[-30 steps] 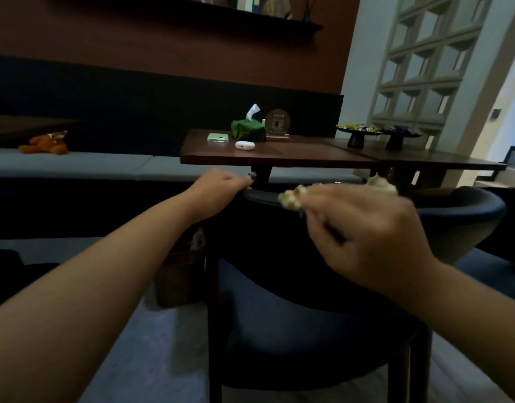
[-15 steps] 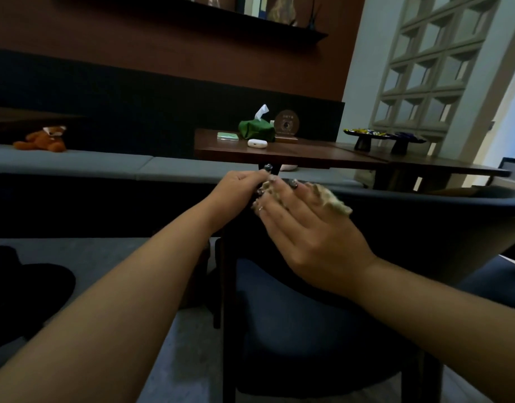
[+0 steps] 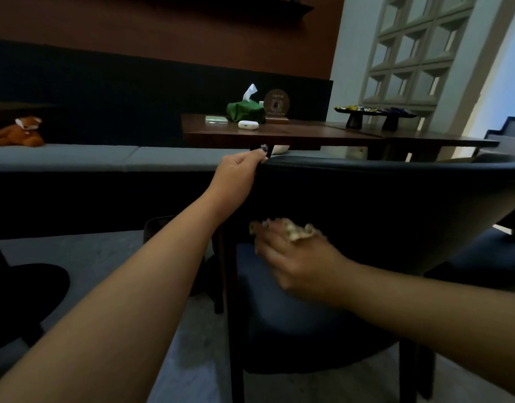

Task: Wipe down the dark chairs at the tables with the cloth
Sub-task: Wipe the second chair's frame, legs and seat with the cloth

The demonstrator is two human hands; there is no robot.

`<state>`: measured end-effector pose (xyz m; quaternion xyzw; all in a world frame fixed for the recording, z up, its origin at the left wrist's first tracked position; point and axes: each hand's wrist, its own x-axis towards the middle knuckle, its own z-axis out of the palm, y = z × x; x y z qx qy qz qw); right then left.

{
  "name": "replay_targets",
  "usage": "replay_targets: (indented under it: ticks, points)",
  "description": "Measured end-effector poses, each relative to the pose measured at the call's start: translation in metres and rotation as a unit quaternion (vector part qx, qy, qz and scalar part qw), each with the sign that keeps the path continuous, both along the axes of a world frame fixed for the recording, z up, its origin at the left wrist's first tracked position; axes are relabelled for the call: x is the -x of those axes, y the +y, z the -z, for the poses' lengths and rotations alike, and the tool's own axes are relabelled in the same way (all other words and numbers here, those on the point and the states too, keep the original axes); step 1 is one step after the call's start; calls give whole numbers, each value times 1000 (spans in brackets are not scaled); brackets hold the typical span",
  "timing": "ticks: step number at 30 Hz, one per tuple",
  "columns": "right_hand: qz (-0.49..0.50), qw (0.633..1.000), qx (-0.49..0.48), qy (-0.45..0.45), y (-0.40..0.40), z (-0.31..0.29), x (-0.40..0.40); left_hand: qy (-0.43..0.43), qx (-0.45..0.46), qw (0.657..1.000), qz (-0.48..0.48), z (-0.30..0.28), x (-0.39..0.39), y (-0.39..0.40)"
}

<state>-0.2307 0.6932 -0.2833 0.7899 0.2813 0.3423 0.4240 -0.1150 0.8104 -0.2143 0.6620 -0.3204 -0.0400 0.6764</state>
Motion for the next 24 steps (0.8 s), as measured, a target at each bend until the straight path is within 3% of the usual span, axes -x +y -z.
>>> replay_targets:
  ticks: [5, 7, 10, 12, 16, 20, 22, 24]
  points:
    - [-59, 986, -86, -131, -2, -45, 2, -1, 49, 999, -12, 5, -2, -5]
    - [-33, 993, -58, -101, -4, -22, 1, -11, 44, 999, -26, 6, -2, -6]
    - [44, 998, 10, 35, -6, 17, 3, -27, 25, 999, -40, 7, -2, -7]
    - [55, 996, 37, 59, -7, 17, 5, -32, 25, 998, -49, 6, -1, -8]
    - [-5, 999, -37, -29, -5, -18, 18, -26, 73, 995, -68, 9, 4, -14]
    - [-79, 975, -148, -142, -21, -62, 34, -33, 105, 989, -96, 15, 5, -21]
    - [-77, 979, -121, -146, -25, -53, 34, -38, 117, 986, -108, 18, 6, -25]
    - [-59, 990, -97, -89, -28, -23, 31, -65, 112, 984, -126, 19, 5, -27]
